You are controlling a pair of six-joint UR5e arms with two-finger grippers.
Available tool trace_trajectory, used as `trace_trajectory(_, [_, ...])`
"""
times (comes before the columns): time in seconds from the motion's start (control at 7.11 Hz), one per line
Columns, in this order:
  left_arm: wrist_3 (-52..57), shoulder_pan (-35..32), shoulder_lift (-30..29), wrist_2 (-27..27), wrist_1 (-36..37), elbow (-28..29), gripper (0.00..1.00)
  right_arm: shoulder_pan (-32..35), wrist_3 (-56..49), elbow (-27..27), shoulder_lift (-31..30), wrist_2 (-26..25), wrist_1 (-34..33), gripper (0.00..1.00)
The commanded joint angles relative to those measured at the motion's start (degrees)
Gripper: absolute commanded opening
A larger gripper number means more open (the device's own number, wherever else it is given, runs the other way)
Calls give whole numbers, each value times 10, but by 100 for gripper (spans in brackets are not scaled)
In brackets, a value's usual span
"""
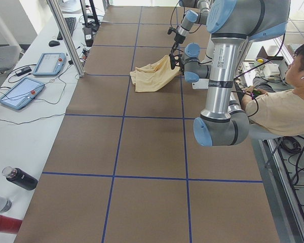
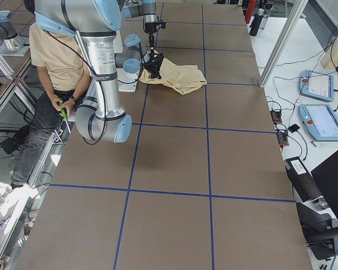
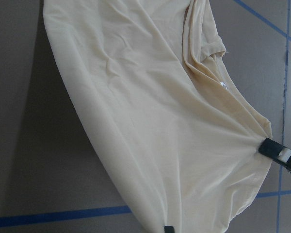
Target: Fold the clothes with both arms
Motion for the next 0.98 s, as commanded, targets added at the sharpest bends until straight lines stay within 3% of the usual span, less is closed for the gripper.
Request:
trace_trajectory(0.0, [3, -34, -45, 0, 78, 7, 0, 43, -11, -58, 44, -1, 0, 0])
trace_trajectory(0.42, [45, -110, -89, 1, 110, 33, 0, 105, -33, -101, 97, 4, -1, 0])
trace_trajectory(0.84, [98, -177, -136, 1, 109, 142, 0, 135, -39, -192, 161, 4, 5, 0])
